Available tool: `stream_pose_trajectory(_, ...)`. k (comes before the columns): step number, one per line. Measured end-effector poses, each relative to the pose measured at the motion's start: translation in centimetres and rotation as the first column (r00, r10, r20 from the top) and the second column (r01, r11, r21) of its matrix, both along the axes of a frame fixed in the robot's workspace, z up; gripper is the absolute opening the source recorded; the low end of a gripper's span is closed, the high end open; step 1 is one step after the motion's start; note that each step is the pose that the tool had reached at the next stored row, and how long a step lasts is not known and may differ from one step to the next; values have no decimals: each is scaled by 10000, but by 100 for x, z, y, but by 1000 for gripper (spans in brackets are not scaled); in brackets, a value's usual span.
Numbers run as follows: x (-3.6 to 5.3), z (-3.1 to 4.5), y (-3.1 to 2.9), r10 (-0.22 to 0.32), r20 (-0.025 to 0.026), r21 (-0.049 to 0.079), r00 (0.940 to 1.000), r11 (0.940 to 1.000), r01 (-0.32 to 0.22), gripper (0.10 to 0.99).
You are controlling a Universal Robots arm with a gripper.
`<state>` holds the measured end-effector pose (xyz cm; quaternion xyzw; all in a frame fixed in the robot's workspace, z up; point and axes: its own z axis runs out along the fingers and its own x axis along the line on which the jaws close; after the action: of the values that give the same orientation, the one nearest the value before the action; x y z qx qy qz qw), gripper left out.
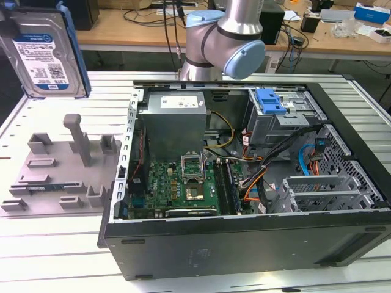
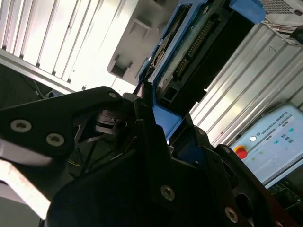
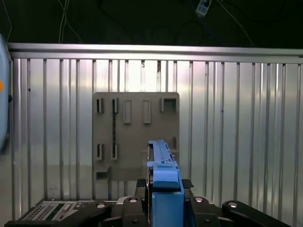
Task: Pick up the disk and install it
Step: 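Pick up the disk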
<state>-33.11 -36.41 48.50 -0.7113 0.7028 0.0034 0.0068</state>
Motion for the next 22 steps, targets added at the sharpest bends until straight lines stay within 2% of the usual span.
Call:
stream_pose_trajectory(1, 63, 0, -26, -2, -4, 0, 10000, 10000, 2, 365)
stream_pose_trajectory(3, 255, 0, -104, -2, -12, 0, 10000, 10000, 2, 365)
stream_pose_trajectory(6, 391, 0, -159, -2, -19, 0, 10000, 10000, 2, 365)
stream_pose_trajectory(8, 525, 0, -212, -1, -27, 0, 10000, 10000, 1, 365)
stream_pose_trajectory(11, 681, 0, -274, -1, -40, -1, 10000, 10000, 1, 365)
stream_pose_trajectory(21, 1192, 0, -491, 1, -106, 0, 9999, 10000, -1, 365)
stream_pose_trajectory(22, 1290, 0, -533, -2, -119, 0, 9999, 10000, 2, 365)
